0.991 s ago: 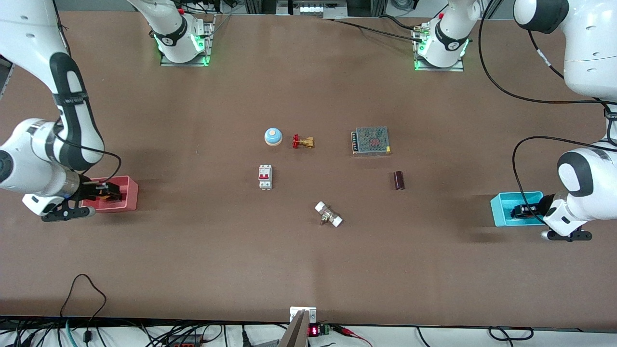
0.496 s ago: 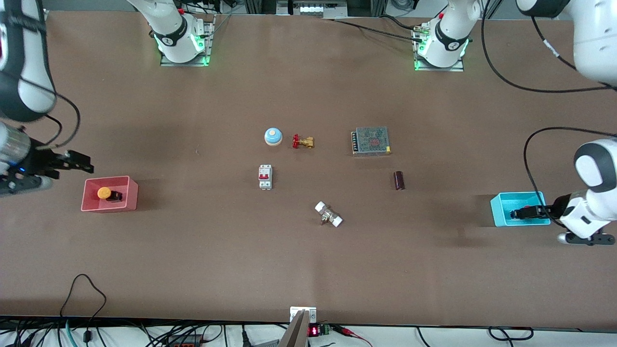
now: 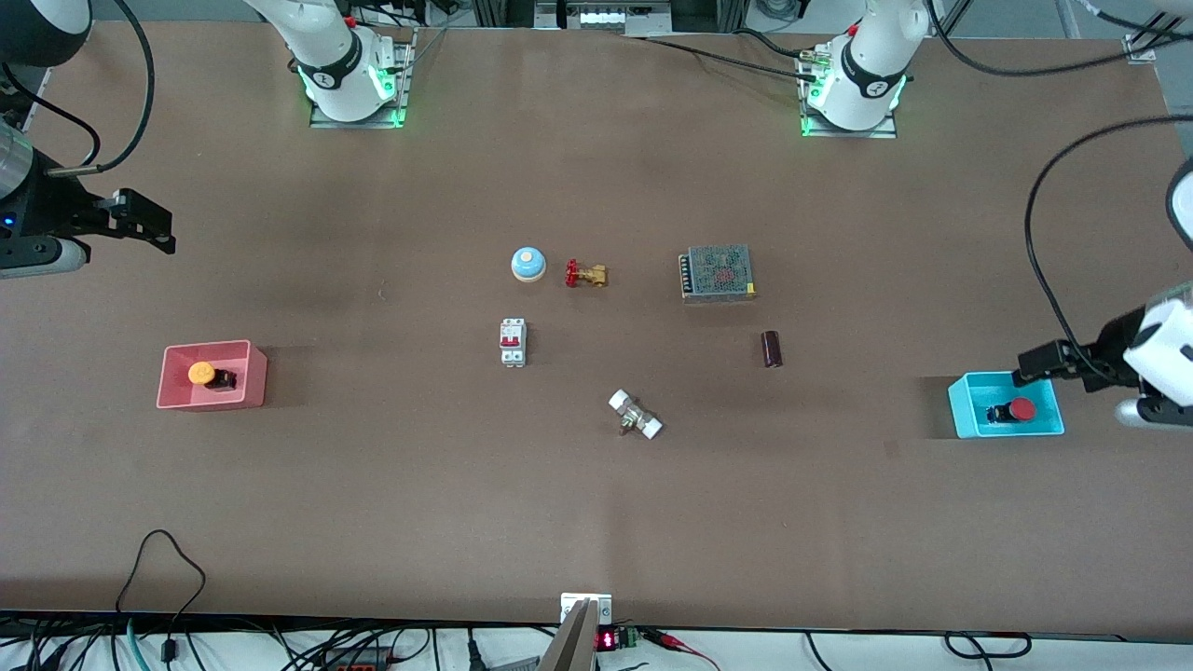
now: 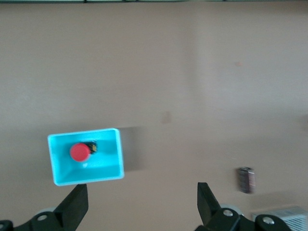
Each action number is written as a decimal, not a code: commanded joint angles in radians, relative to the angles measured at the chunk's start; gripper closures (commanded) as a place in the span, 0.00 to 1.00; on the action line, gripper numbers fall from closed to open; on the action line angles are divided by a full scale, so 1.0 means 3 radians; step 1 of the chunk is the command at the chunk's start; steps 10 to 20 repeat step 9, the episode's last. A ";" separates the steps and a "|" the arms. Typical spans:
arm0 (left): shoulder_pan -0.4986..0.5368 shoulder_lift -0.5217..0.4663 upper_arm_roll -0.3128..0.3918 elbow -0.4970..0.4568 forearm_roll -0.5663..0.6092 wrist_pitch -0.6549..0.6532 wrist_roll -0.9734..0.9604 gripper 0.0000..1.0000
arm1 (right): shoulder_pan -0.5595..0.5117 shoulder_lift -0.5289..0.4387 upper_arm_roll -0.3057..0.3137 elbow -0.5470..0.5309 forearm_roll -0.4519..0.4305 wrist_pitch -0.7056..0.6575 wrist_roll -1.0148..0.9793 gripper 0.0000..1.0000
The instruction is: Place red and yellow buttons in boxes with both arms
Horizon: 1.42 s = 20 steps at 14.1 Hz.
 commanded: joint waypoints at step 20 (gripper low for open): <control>-0.0159 -0.0866 -0.0017 -0.0325 0.0160 -0.0697 -0.0614 0.00 | -0.0029 0.0104 -0.0024 0.0115 0.0075 -0.0112 0.0062 0.00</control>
